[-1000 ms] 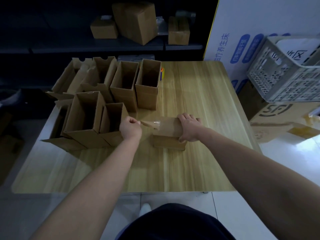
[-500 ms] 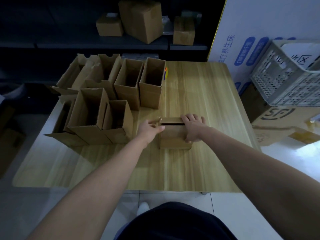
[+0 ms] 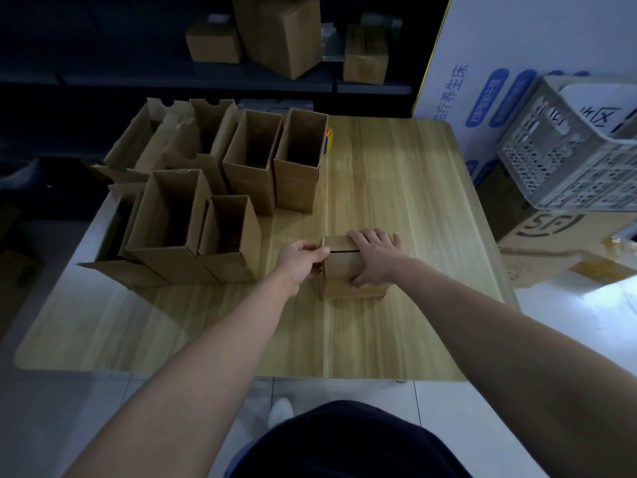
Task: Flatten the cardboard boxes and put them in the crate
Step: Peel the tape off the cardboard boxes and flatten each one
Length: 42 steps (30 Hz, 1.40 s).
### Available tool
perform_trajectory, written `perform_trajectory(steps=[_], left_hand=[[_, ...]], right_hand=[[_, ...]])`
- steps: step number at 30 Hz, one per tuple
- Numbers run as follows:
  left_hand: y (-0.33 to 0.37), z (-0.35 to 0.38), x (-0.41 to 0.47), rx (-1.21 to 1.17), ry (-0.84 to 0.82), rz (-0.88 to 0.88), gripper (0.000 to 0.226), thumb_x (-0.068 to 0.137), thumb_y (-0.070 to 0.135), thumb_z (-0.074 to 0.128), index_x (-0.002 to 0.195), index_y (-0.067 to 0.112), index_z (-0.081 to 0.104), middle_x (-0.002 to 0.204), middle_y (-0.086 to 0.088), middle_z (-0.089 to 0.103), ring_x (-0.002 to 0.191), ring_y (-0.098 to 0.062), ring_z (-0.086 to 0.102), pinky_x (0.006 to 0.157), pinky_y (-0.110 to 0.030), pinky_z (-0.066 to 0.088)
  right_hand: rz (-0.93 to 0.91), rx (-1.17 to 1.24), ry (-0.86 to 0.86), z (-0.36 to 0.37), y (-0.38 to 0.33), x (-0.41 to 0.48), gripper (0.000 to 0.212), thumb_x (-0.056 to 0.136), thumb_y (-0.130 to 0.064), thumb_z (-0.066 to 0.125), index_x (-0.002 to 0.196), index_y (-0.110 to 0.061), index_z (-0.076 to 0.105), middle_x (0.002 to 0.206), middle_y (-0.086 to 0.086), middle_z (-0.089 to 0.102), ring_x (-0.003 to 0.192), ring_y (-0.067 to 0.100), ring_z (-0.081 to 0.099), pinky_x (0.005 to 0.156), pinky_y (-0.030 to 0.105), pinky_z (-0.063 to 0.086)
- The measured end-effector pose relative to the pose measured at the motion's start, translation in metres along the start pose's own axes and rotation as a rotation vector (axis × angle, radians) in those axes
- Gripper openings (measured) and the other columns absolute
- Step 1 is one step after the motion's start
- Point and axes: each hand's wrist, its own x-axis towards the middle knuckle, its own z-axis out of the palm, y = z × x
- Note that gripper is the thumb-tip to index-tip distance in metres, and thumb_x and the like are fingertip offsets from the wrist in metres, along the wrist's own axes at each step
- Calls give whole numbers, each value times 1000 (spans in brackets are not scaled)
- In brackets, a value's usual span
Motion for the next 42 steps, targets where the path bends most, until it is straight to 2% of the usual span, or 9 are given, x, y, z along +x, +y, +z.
perform_trajectory(steps=[7, 15, 20, 24, 28, 31, 34, 37, 42], left_hand=[[-10, -7, 9, -205, 237, -149, 12, 91, 4, 56, 91, 15, 60, 93, -5, 63, 85, -16, 63, 84, -31, 55], [-30, -20, 9, -477, 525, -220, 14, 89, -2, 57, 100, 3, 64, 77, -6, 59, 67, -13, 59, 59, -20, 51], [-41, -41, 12, -276, 655, -136, 24, 88, 2, 62, 111, 5, 66, 105, -12, 67, 88, -21, 63, 88, -31, 53], [-51, -30, 7, 138, 565, 80, 24, 88, 4, 61, 111, 6, 68, 112, -10, 68, 104, -24, 61, 88, -22, 43], [-62, -29, 10, 626, 364, 375, 18, 88, -2, 54, 94, 5, 70, 97, -7, 65, 87, -18, 59, 78, -22, 44], [-83, -26, 10, 863, 86, 357, 24, 90, -2, 48, 82, 14, 63, 87, 1, 59, 81, -16, 56, 68, -21, 44], [-98, -16, 9, 998, -109, 298, 28, 90, -7, 42, 92, 6, 67, 102, -8, 59, 90, -20, 57, 78, -24, 45], [-90, -12, 10, 1066, -160, 242, 36, 90, -4, 42, 119, 4, 62, 122, -13, 59, 108, -26, 57, 96, -31, 44], [-79, -19, 14, 717, -105, 78, 66, 92, 8, 49, 147, 21, 15, 125, -12, 54, 109, -25, 55, 94, -33, 44]], right_hand=[[2, 34, -2, -1, -2, 1, 109, 64, -49, 80, 147, -27, 12, 150, 0, 23, 141, 28, 15, 114, 58, 7], [17, 59, 6, -14, 11, 3, 110, 63, -48, 81, 147, -26, 14, 149, 0, 28, 139, 30, 22, 113, 61, 8], [136, -81, 63, -20, 39, -5, 104, 62, -44, 82, 143, -25, 21, 144, 1, 33, 135, 32, 29, 111, 62, 14], [116, -79, 76, -17, 37, -5, 104, 60, -47, 82, 142, -25, 22, 142, 1, 35, 134, 33, 31, 111, 63, 11], [84, -92, 112, -8, 29, -4, 105, 59, -52, 81, 141, -24, 22, 142, 0, 36, 133, 32, 33, 111, 61, 11], [85, -94, 119, -5, 29, -5, 107, 59, -53, 81, 142, -25, 20, 143, 0, 36, 133, 32, 33, 111, 60, 11], [88, -83, 116, -5, 31, -6, 107, 59, -52, 81, 143, -25, 20, 143, 1, 35, 134, 32, 32, 112, 60, 10], [97, -86, 103, -6, 33, -10, 105, 60, -52, 81, 142, -24, 21, 143, 1, 35, 134, 32, 32, 112, 59, 10], [83, -87, 95, -10, 24, -11, 104, 63, -52, 79, 144, -23, 20, 144, 2, 35, 134, 32, 32, 113, 58, 11]])
